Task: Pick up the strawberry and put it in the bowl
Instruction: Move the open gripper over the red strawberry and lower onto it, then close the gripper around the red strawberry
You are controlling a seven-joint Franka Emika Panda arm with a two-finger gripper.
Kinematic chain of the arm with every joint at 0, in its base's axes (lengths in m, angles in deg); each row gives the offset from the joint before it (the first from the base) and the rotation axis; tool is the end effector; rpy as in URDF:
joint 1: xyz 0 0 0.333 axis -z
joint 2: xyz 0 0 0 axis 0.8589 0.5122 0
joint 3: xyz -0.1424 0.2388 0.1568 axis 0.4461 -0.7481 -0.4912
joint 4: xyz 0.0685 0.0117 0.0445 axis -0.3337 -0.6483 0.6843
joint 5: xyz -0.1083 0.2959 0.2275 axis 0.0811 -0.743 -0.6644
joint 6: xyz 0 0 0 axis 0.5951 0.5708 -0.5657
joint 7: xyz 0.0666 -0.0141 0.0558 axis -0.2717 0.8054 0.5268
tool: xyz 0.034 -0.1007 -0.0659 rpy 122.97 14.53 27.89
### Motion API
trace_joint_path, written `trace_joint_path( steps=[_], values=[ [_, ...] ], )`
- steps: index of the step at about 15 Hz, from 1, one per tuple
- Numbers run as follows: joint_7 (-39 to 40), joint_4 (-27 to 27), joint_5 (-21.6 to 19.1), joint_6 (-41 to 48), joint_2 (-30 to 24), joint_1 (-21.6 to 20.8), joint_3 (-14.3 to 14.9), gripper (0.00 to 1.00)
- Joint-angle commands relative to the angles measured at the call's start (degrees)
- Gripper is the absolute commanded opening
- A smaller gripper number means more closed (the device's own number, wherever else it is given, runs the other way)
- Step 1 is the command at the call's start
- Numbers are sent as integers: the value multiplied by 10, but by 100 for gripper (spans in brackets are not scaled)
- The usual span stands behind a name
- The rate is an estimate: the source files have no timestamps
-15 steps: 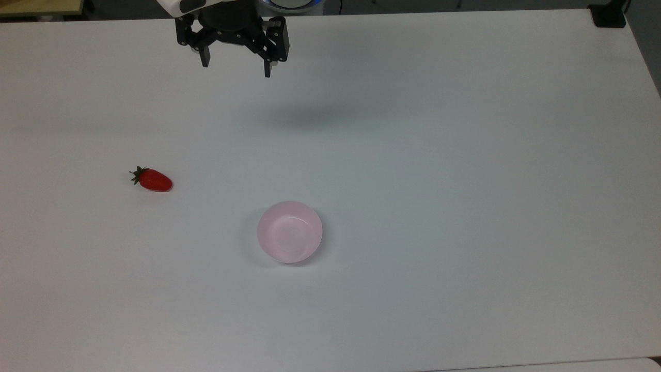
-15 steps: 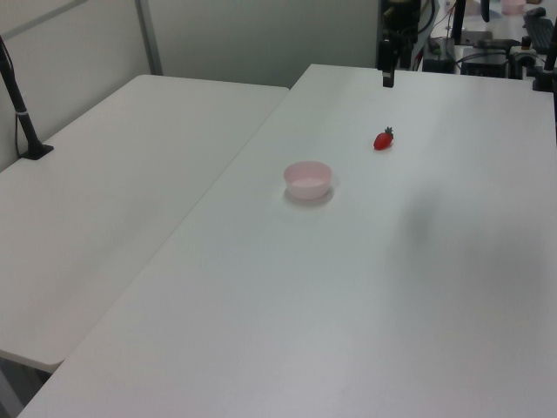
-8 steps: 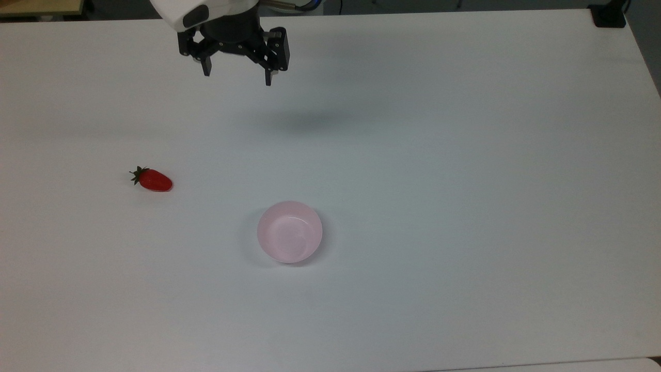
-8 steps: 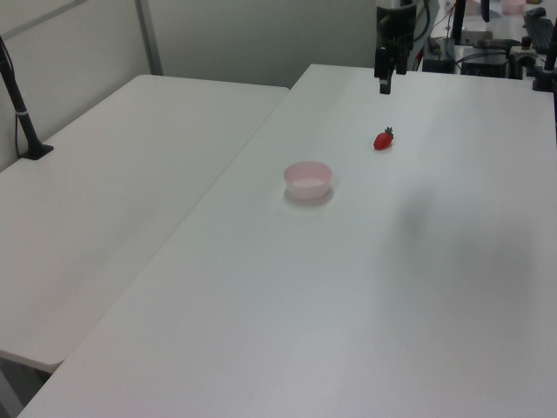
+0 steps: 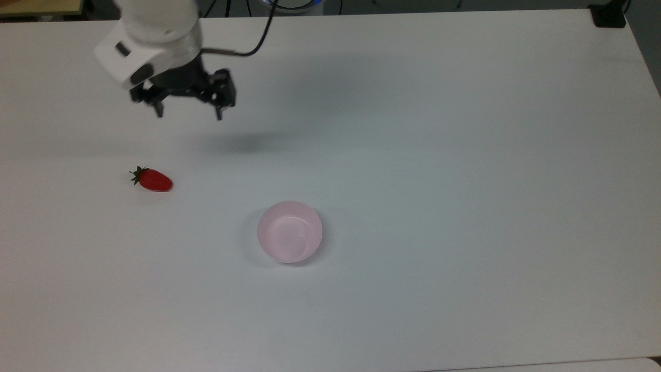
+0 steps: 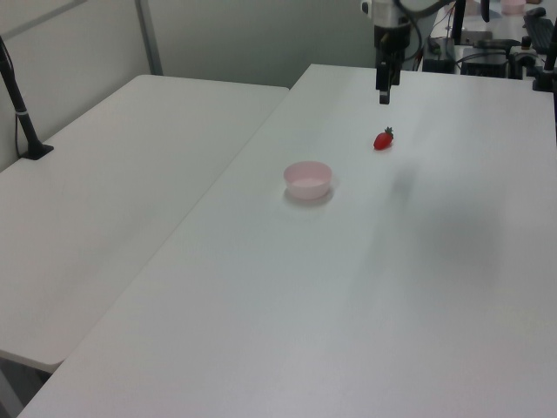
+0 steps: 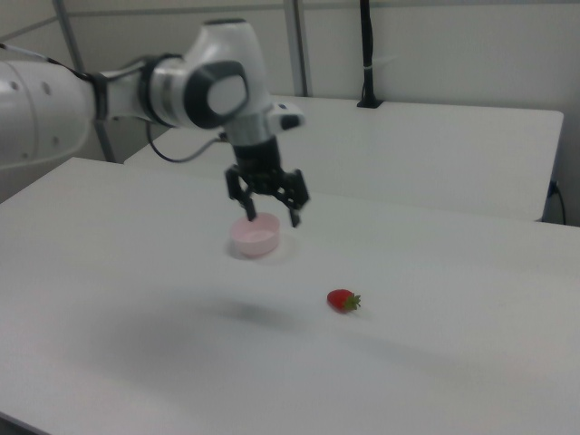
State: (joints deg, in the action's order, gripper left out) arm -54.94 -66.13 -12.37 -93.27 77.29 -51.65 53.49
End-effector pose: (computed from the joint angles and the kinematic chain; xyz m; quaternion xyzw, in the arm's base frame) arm 0.6397 -0.1100 0.4657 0.9987 0.0234 0.0019 0.0448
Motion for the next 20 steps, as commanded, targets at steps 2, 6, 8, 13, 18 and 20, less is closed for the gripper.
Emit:
trace_joint_path(
  steps=[2, 6, 8, 13, 18, 20],
  values=[
    [137, 2, -3, -82, 64, 43, 0, 100],
    [272, 3, 13, -111, 99, 54, -1, 100],
    [314, 3, 40, -112, 112, 55, -2, 100],
    [409, 15, 85, -114, 149, 53, -5, 96],
    [411, 18, 112, -142, 169, 54, -6, 81],
    [419, 18, 121, -143, 169, 54, -6, 59]
  ],
)
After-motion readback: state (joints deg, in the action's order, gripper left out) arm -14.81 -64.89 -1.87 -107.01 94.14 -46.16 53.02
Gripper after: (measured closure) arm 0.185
